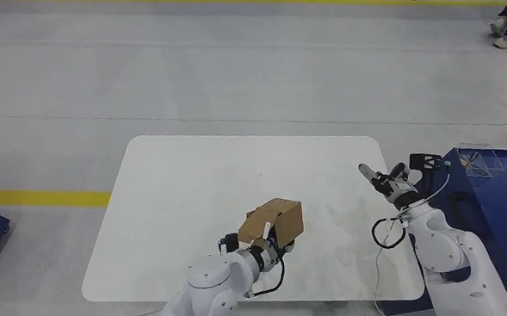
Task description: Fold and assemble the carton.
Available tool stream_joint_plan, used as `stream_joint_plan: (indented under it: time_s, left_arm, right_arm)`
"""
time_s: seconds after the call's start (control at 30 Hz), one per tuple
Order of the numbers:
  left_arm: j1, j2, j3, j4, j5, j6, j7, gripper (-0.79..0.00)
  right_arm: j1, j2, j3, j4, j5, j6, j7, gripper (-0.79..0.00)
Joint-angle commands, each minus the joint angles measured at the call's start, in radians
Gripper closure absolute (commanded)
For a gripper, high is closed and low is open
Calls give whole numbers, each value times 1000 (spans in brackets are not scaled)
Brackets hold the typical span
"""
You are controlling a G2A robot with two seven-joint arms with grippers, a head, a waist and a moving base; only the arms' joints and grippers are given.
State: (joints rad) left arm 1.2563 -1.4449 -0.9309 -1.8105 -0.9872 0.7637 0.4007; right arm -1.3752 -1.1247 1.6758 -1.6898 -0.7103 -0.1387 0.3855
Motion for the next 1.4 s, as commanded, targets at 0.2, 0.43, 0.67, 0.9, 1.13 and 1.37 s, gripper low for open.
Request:
stream_joint_plan:
  time_s: [0.2,0.43,0.67,0.9,1.13,1.37]
  left_arm:
    - [-1,0,2,0,-14,-1,21,0]
    - [10,-26,-12,11,-211,-40,216,0]
    - [-85,-130,85,9,-754,-522,823,0]
    - [-287,-206,115,281,-930,-909,957,0]
    - [-428,-261,160,568,-979,-1013,944,-336]
    - [-487,-300,182,699,-1019,-1009,876,-785]
  right_arm:
    - [-1,0,0,0,0,2,-4,-785]
    - [-1,0,0,0,0,2,-4,-785]
    - [-1,0,0,0,0,2,-4,-785]
    - [-1,0,0,0,0,2,-4,-785]
    - [-1,0,0,0,0,2,-4,-785]
    - [-1,0,0,0,0,2,-4,-785]
